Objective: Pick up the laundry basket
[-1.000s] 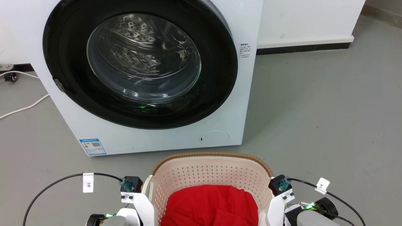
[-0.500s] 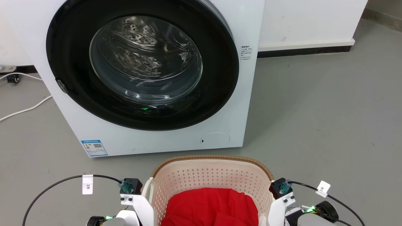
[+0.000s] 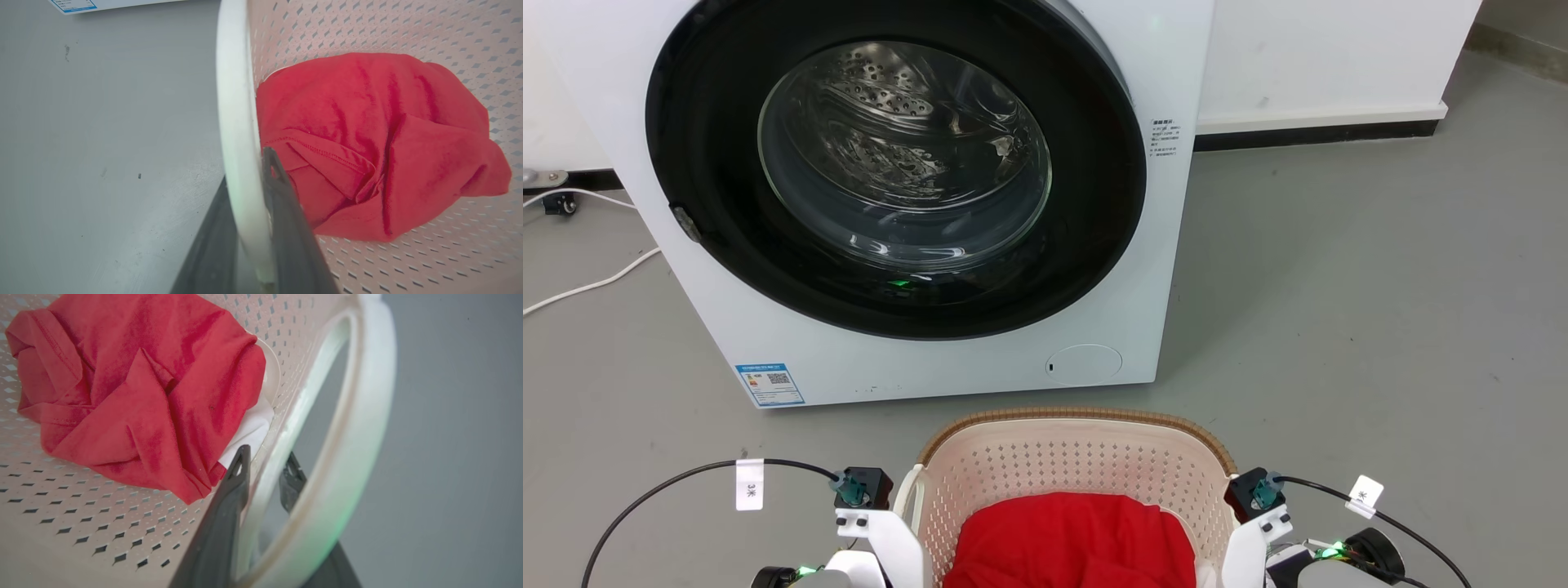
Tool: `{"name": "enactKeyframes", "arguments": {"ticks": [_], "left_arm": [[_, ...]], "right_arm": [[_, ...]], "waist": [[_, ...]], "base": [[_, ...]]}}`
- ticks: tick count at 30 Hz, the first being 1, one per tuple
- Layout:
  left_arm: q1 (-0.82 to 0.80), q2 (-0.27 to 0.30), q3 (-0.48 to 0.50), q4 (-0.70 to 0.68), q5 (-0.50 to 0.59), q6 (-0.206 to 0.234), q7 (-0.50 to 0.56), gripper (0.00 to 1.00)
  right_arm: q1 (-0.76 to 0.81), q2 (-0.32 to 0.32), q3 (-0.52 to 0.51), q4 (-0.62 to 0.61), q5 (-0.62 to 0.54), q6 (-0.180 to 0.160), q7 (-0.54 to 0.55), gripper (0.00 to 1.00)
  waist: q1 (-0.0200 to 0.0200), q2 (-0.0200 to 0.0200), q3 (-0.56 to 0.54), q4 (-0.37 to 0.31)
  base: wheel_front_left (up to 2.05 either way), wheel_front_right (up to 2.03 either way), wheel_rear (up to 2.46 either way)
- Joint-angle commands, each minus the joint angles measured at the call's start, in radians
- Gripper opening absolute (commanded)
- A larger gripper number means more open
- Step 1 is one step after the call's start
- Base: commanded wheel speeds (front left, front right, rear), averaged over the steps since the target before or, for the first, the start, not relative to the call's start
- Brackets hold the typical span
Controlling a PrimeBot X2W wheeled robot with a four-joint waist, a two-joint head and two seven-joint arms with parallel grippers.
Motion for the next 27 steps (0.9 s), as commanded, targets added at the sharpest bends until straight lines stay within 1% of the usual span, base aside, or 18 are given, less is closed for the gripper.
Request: {"name": "enactKeyframes", "arguments": {"ticks": [1, 14, 27], "left_arm": [[-0.007, 0.022, 0.0, -0.001, -0.006, 0.003, -0.016, 0.0], [-0.005, 0.028, -0.028, 0.006, -0.039, 0.003, -0.022, 0.0], [-0.006, 0.031, -0.056, 0.01, -0.072, 0.003, -0.024, 0.0]], "right_arm": [[-0.004, -0.012, 0.012, 0.003, -0.004, 0.014, -0.004, 0.0], [-0.009, -0.011, 0.05, 0.006, 0.038, 0.014, -0.008, 0.0], [-0.015, -0.01, 0.075, 0.014, 0.055, 0.014, -0.014, 0.0]], "waist": [[-0.0001, -0.0001, 0.0, 0.0], [-0.0001, -0.0001, -0.001, -0.006], [-0.0001, -0.0001, 0.0, -0.01]], "base": [[0.0, 0.0, 0.0], [0.0, 0.0, 0.0], [0.0, 0.0, 0.0]]}}
